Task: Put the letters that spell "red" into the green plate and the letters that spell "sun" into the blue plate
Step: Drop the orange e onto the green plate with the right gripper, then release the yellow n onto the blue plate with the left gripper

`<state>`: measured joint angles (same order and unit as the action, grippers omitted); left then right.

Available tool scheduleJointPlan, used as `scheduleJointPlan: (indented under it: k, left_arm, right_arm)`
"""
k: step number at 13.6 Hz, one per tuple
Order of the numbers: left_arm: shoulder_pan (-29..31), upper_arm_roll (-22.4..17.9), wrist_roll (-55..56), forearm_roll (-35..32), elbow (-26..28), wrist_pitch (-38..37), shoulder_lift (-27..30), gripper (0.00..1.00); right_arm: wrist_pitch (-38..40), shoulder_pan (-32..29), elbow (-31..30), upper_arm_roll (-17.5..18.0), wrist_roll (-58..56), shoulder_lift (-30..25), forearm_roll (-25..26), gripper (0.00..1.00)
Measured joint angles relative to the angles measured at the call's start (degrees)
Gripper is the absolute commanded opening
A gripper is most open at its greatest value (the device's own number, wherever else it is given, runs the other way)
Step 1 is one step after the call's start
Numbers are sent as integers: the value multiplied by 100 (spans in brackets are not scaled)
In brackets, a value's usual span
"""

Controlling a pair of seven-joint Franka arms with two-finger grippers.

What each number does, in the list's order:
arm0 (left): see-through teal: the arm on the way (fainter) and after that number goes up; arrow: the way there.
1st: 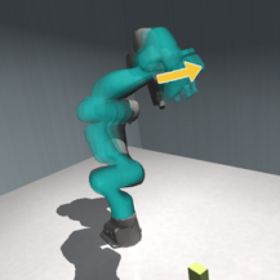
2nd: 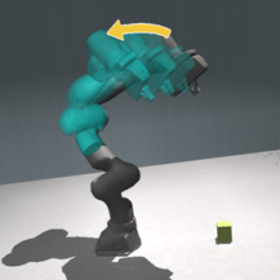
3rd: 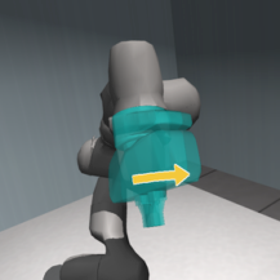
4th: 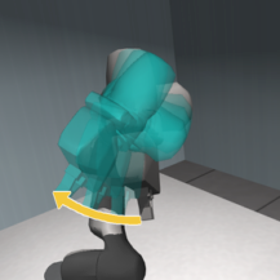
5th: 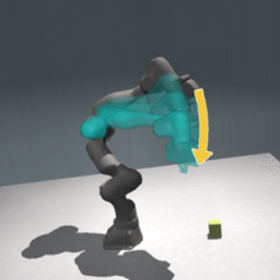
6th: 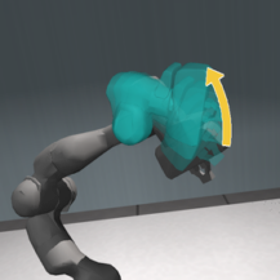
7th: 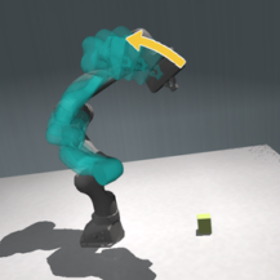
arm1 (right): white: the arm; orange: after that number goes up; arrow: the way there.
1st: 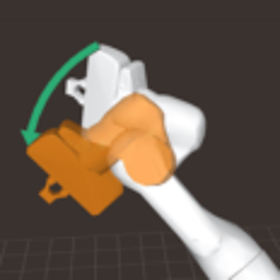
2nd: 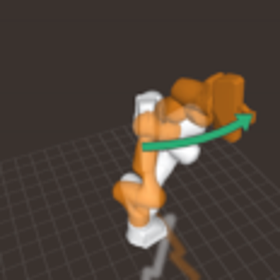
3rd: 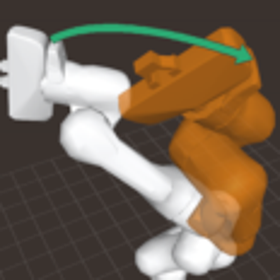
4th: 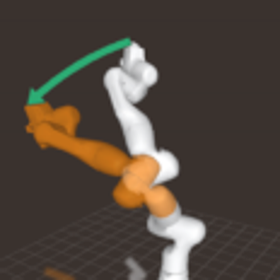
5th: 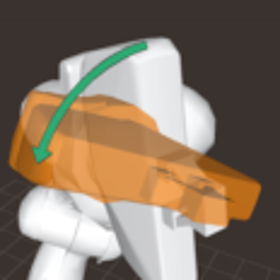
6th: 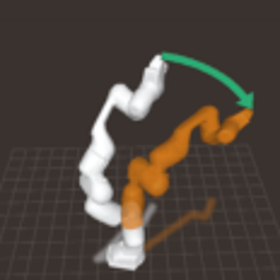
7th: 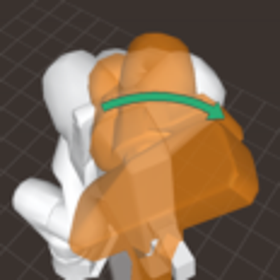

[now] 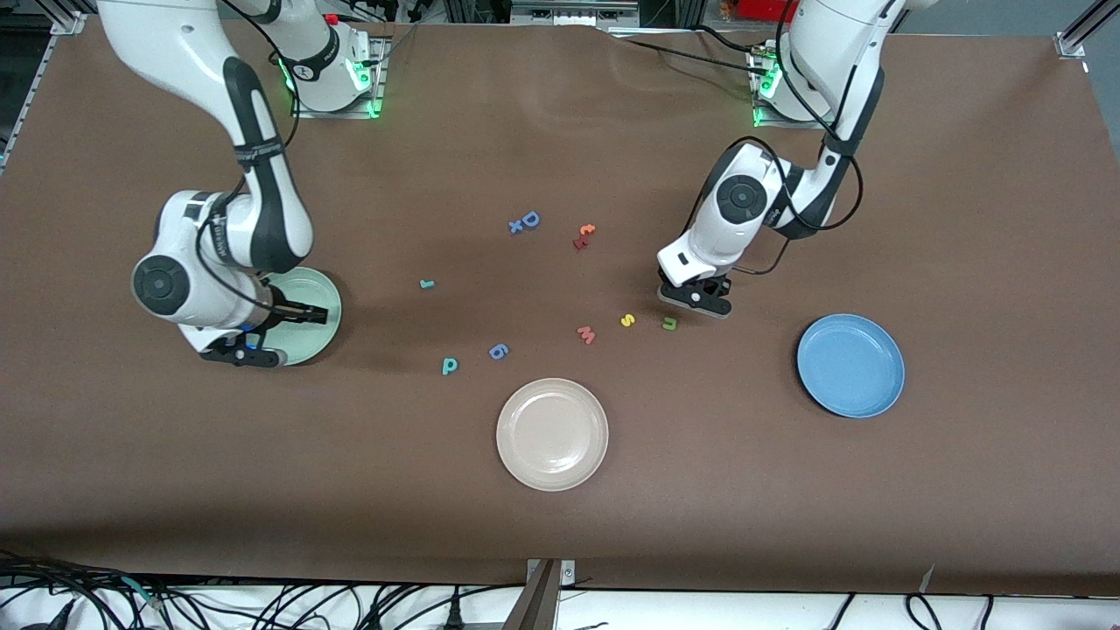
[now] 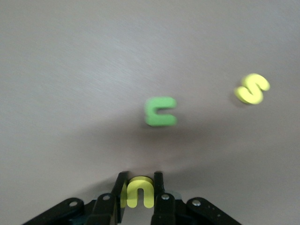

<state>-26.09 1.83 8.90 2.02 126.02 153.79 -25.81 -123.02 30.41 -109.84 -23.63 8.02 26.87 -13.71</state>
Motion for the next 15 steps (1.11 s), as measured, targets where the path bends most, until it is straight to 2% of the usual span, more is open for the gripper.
scheduleJointPlan:
  k: [3,5,8,10,15]
  left_arm:
    - [533,-20,-602,-14,-335,-676,149,9]
    - [741,-26,-734,-39,-639,-1414,281,7]
    - [974,-43,-821,-637,-1133,-2400,375,7]
    - [1240,-53,-1045,-950,-1316,-2614,375,7]
    - [2024,-75,-2268,-981,-1529,-2628,285,9]
  right_arm:
    - [-7,127,139,508,1029,-79,0,99]
    - [-4,137,159,789,1534,-78,0,99]
    - [-242,202,56,1138,2158,-24,0,98]
    - [-470,350,-56,1238,2419,59,0,98]
    - [-1187,582,-625,1262,2557,229,0,95]
